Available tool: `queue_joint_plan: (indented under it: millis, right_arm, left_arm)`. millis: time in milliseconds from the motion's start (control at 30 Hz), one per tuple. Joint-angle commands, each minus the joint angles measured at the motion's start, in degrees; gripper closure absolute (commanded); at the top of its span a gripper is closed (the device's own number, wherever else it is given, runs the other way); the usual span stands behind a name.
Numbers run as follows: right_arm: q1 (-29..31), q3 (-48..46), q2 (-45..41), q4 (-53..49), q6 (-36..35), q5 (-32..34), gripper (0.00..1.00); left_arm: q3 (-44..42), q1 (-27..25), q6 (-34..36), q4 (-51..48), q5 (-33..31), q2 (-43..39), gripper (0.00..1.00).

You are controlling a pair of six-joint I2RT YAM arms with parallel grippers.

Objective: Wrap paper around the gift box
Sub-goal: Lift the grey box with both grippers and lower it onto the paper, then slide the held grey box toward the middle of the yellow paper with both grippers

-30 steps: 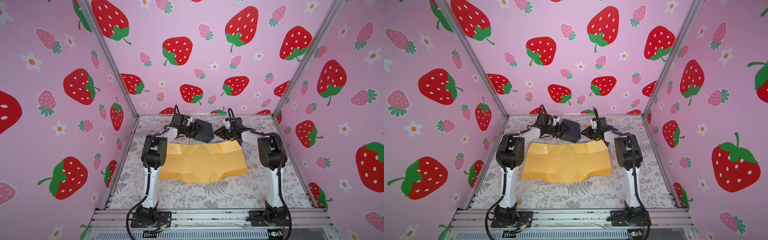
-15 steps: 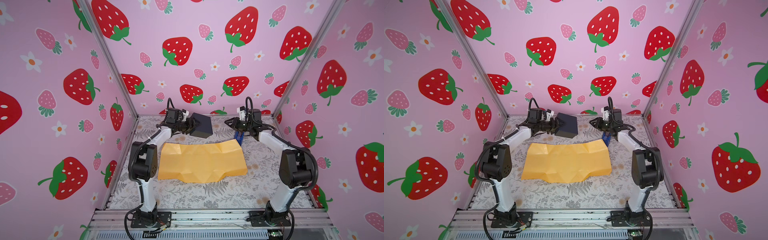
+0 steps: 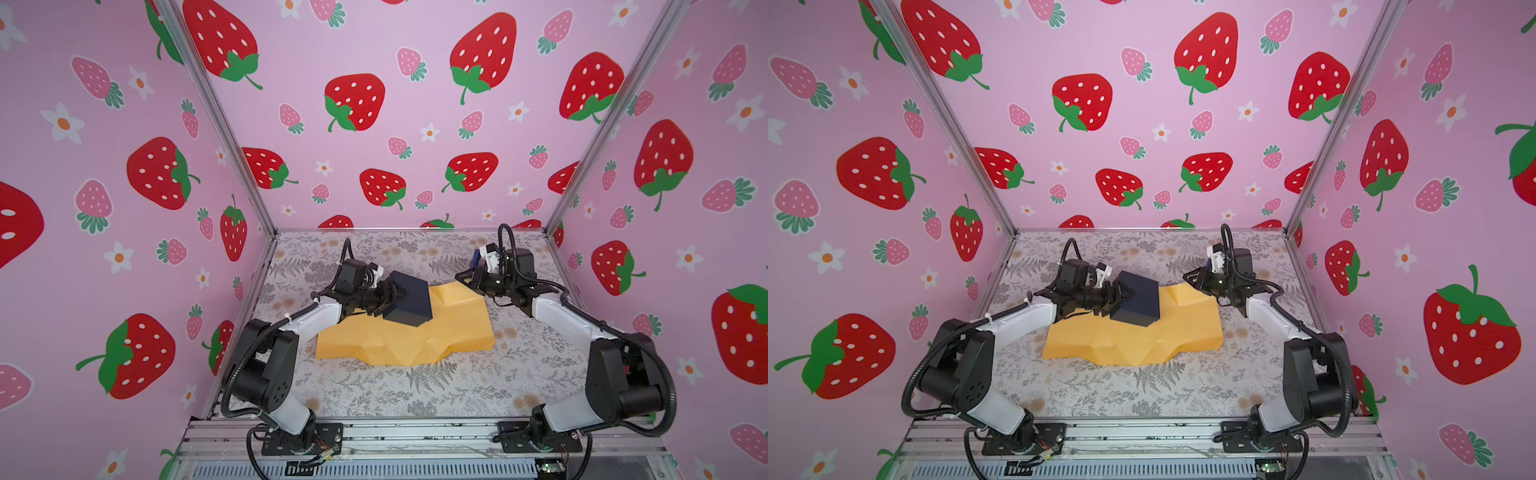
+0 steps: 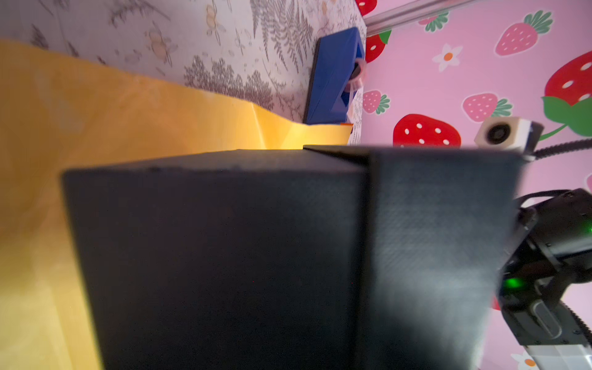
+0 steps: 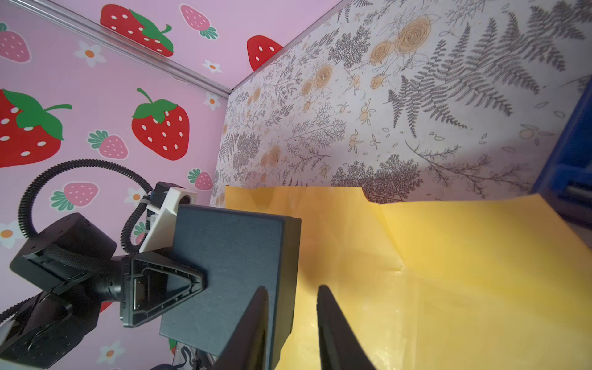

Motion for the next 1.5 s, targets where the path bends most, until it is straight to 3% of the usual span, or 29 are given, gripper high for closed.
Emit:
queue_joint_plan:
  millis: [0,267,1467]
  right_arm:
    - [0.1,-2.9,-2.9,1.2,0.3,-0.2,0.7]
    - [0.3,-6.0,-5.8,1.0,0.1,0.2,0.7]
    - [1.2,-4.9,-8.6,-1.8,-0.6,0.1,0.73]
  left_arm:
    - [-3.3,-1.8,-3.1,6.6,-2.4,-1.9,0.32]
    - [-8.1,-4.7,-7.0,14.4,-3.5,0.4,0.34]
    - [-12.8,-5.8,-9.8,22.9,-5.2,3.3,0.34]
